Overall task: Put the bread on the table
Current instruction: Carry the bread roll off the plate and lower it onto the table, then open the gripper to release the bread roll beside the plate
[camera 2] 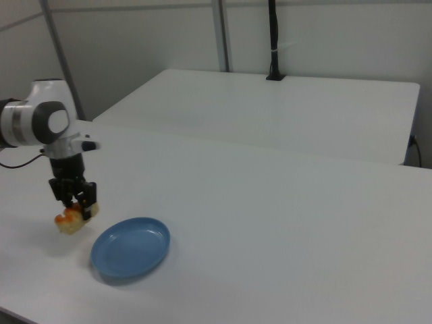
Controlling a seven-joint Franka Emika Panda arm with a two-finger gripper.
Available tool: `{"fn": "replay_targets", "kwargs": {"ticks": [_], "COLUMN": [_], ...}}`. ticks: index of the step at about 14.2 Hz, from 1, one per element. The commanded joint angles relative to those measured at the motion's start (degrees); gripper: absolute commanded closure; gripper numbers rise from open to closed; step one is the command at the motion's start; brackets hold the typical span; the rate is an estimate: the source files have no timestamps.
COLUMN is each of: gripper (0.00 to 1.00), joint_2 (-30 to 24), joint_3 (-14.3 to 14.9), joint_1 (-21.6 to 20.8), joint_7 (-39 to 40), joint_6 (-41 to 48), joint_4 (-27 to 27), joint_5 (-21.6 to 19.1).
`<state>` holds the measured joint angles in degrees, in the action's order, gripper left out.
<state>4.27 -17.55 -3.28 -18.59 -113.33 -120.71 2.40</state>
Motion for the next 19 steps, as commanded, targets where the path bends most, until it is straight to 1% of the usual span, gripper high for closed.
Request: {"fn": "replay_targets", "kwargs": {"ticks": [1,4,5,6,7,9,11,13,14,16,19], "gripper": [0.42,0.41,0.41,0.3,0.13,0.0,0.0,0.0,0.0,0.0,0.0], "joint_2": [1.9,6.6,7.4,8.0,8.0,8.0,7.6,7.3,7.2,5.8,1.2], "joint_3": [-0.2,-0.2,-0.2,-0.2,-0.2,-0.1,0.1,1.2,2.9,4.5,7.2], "joint_1": [-5.2,-7.5,-7.6,-7.5,-7.4,-7.1,-6.9,-6.8,-6.5,-5.5,-3.3], "joint_7": [-4.0,-11.1,-12.6,-12.8,-12.8,-12.7,-12.7,-12.0,-10.1,-4.1,1.8], "joint_6": [-2.2,-5.9,-7.7,-8.1,-8.1,-8.0,-7.1,-1.4,1.8,5.6,10.8], "joint_4": [0.4,1.6,1.6,1.7,1.7,2.6,5.0,10.3,14.3,18.2,20.2], "joint_5": [0.9,3.7,4.6,4.7,4.7,4.7,4.7,4.7,4.7,4.7,4.6]}}
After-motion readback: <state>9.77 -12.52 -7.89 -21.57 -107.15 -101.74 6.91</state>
